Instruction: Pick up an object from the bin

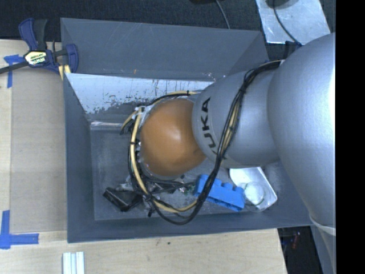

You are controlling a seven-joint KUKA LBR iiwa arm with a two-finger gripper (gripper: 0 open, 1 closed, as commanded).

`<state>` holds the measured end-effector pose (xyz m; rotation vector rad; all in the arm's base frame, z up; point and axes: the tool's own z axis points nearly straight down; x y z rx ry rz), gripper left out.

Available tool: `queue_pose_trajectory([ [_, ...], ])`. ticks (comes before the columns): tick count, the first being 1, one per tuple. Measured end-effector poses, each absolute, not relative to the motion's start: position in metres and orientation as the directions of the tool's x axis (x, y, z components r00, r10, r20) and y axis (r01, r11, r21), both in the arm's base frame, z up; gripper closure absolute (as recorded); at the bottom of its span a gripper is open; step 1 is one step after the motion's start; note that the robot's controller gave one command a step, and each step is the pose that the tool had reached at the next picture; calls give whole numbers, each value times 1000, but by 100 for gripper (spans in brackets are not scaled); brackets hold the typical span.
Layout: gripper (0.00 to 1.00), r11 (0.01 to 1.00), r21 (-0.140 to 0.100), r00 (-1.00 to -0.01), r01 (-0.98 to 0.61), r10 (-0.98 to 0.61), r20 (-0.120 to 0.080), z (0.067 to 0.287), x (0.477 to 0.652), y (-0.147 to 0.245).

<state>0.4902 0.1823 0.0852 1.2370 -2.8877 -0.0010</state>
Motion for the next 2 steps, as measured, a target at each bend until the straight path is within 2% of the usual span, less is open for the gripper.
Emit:
queue_pose_trajectory([
  [2, 100, 693, 3, -693, -721, -721, 4, 117, 489, 181],
])
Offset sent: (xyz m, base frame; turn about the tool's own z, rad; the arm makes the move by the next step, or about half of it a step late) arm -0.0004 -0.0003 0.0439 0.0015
